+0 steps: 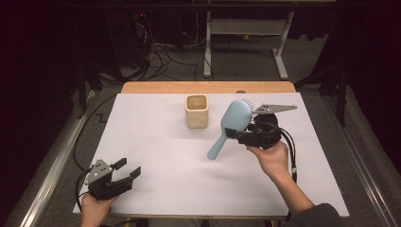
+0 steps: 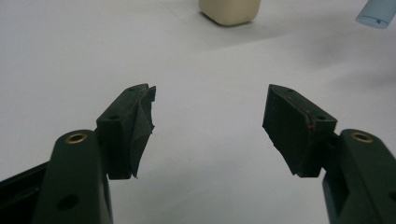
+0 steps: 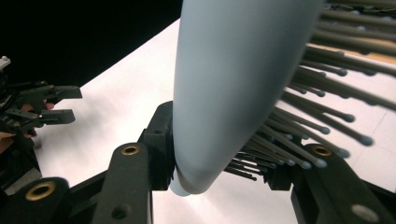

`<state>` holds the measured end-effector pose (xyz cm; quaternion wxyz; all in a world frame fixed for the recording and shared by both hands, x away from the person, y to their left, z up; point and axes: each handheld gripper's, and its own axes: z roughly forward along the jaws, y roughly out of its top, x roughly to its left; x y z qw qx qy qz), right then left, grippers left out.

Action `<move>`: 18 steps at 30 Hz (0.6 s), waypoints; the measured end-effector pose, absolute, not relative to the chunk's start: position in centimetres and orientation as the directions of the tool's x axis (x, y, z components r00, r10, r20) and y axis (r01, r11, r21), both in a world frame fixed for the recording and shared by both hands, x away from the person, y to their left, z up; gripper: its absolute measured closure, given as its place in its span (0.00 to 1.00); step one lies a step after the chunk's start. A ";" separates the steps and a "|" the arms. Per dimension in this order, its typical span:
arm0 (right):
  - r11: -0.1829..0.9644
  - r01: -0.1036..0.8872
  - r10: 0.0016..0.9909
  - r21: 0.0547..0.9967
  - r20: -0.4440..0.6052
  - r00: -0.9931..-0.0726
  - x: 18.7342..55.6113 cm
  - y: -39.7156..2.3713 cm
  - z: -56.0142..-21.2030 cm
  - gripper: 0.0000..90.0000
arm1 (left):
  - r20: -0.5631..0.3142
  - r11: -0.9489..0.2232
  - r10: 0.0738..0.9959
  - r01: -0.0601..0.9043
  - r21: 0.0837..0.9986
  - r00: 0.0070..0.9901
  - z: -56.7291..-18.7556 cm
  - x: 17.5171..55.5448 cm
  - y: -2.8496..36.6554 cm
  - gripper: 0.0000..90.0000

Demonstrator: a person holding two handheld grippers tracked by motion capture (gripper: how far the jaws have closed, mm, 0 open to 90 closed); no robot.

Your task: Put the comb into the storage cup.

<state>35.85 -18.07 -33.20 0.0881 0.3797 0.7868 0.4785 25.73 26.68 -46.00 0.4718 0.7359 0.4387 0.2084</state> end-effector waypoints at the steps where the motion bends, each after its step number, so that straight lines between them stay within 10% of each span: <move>1: 0.254 0.513 0.683 0.820 0.223 -0.695 35.9 -18.1 -33.2 0.62 | -0.105 -0.173 0.841 0.448 0.877 0.530 -46.0 25.7 26.7 0.37; 18: 0.261 0.520 0.708 0.814 0.204 -0.676 37.8 -17.4 -32.1 0.61 | -0.107 -0.169 0.845 0.451 0.876 0.524 -46.1 25.7 26.8 0.38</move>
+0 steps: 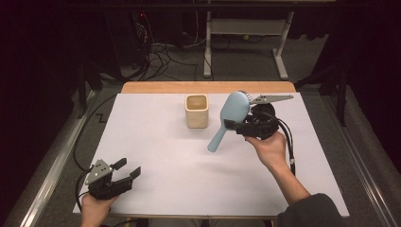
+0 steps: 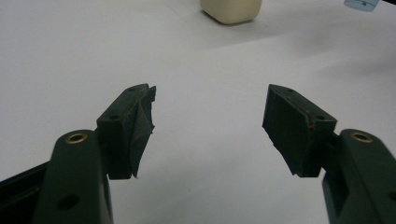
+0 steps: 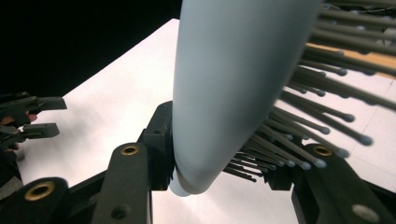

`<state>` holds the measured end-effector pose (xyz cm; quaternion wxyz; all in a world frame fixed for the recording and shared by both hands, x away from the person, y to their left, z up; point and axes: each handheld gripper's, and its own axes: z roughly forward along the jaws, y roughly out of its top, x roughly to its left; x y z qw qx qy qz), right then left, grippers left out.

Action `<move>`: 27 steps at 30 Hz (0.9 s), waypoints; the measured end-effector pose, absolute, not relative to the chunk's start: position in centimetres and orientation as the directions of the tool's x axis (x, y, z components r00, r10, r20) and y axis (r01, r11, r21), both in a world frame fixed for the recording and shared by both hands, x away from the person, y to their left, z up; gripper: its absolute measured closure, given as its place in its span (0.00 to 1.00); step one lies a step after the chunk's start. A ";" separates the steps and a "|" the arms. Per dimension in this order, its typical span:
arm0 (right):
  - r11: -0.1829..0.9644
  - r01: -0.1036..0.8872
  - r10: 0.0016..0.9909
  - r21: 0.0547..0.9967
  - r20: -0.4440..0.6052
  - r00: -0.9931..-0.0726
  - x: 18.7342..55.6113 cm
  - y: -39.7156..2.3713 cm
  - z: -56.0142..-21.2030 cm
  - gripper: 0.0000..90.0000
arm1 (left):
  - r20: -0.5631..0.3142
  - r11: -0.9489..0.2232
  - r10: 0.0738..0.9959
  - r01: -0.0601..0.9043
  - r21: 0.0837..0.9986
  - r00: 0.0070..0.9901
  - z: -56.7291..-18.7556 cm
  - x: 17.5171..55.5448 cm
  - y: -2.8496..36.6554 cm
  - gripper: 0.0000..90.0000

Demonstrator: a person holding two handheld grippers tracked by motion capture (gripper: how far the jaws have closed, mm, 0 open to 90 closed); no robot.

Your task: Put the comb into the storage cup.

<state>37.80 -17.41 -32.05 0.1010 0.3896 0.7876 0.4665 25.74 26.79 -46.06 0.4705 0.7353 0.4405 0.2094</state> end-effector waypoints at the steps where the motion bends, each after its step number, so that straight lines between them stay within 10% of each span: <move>1: 0.262 0.516 0.708 0.815 0.201 -0.677 37.9 -17.4 -32.0 0.61 | -0.107 -0.169 0.845 0.451 0.876 0.525 -46.1 25.7 26.8 0.38; 27: 0.288 0.498 0.736 0.818 0.144 -0.661 40.1 -16.1 -30.0 0.61 | -0.113 -0.163 0.845 0.454 0.876 0.523 -46.1 25.8 27.0 0.38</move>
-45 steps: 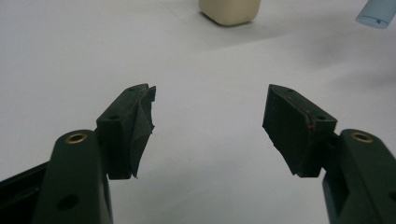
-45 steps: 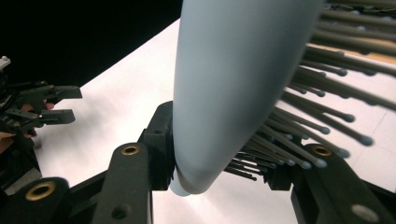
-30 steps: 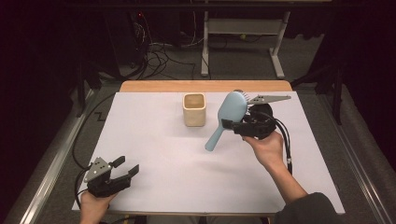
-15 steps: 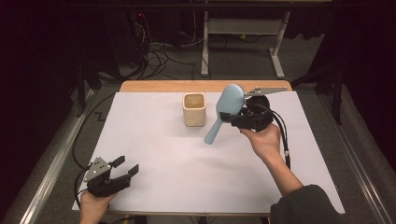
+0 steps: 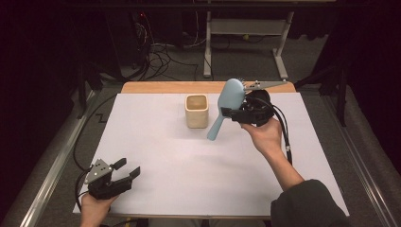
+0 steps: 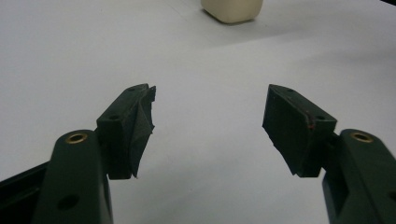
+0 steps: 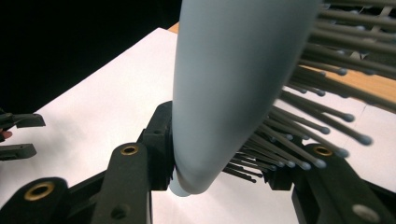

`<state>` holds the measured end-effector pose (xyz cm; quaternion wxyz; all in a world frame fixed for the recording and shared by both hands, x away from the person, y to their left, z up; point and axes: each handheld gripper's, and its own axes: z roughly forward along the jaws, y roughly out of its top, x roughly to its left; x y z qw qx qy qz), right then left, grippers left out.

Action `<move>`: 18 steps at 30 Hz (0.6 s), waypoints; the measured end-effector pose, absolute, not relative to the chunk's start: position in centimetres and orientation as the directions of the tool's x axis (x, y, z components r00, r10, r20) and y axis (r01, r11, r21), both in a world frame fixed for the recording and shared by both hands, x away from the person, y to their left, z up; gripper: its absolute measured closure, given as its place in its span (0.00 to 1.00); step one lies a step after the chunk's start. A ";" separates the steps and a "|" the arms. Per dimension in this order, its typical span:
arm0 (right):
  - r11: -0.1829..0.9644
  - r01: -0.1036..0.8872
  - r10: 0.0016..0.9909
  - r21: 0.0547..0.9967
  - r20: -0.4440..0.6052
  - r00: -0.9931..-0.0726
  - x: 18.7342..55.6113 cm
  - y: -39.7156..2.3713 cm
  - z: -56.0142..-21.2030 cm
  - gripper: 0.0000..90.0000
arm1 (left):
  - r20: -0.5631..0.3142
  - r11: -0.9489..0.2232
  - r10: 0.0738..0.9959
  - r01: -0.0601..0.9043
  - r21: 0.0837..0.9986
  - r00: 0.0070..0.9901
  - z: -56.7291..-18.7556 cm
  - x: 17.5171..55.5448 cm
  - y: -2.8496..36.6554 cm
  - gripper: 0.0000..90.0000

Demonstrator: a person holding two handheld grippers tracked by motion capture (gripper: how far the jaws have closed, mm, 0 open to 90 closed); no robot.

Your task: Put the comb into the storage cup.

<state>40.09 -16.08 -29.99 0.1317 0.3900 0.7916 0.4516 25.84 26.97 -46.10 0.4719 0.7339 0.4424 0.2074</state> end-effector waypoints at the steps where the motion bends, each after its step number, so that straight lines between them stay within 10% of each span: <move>1: 0.291 0.497 0.737 0.817 0.140 -0.662 40.2 -16.0 -29.9 0.61 | -0.113 -0.163 0.845 0.453 0.876 0.523 -46.1 25.8 27.0 0.38; 18: 0.287 0.496 0.751 0.819 0.129 -0.648 41.7 -15.3 -29.0 0.61 | -0.113 -0.163 0.844 0.452 0.877 0.524 -46.1 25.8 27.1 0.37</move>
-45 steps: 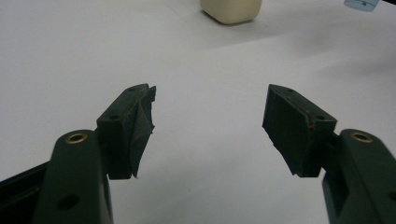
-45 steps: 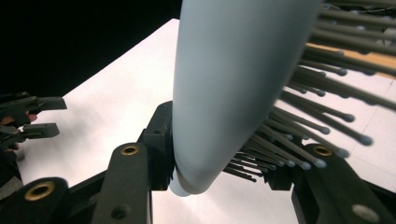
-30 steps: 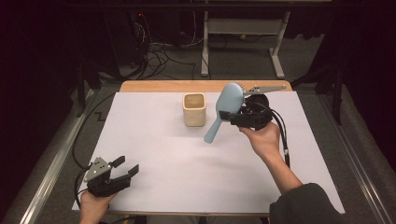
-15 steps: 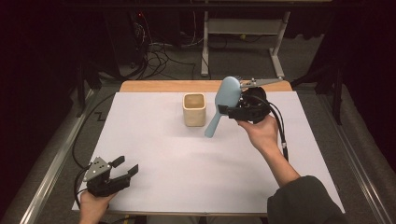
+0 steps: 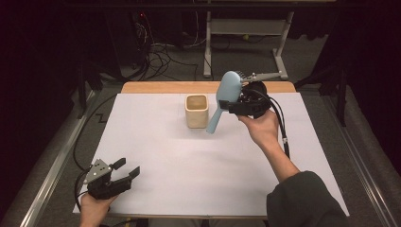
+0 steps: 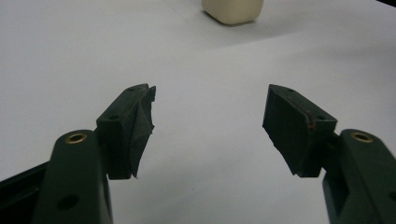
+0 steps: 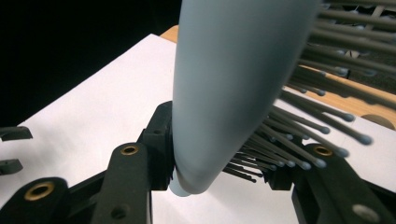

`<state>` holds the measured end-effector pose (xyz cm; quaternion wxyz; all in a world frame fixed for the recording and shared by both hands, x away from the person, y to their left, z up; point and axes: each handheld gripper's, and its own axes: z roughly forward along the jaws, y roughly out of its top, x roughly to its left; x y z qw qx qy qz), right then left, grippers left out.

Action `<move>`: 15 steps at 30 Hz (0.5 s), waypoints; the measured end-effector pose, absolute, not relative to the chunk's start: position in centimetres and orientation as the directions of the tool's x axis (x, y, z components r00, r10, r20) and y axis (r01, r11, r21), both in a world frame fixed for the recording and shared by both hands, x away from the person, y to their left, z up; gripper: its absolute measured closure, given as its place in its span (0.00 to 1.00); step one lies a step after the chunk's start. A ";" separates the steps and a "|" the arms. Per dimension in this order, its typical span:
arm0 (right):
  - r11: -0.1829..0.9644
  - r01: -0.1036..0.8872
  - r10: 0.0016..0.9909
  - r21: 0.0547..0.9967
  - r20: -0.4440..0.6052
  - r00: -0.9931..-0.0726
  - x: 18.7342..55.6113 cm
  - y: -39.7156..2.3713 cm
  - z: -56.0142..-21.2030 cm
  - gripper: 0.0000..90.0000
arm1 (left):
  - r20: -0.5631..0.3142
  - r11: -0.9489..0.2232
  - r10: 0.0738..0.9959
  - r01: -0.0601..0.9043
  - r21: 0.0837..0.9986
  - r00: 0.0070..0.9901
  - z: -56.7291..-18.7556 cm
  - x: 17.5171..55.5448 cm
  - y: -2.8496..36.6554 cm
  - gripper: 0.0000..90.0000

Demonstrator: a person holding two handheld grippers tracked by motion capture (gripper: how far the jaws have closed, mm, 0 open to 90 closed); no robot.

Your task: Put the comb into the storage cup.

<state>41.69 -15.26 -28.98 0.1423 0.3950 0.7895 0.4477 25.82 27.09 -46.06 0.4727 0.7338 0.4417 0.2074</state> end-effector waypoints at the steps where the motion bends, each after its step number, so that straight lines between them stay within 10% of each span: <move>1: 0.286 0.495 0.751 0.821 0.128 -0.647 41.8 -15.2 -28.9 0.61 | -0.113 -0.164 0.844 0.452 0.877 0.524 -46.1 25.8 27.1 0.37; 15: 0.268 0.494 0.755 0.827 0.138 -0.641 43.4 -14.2 -28.7 0.61 | -0.115 -0.161 0.845 0.453 0.877 0.523 -46.1 25.8 27.2 0.37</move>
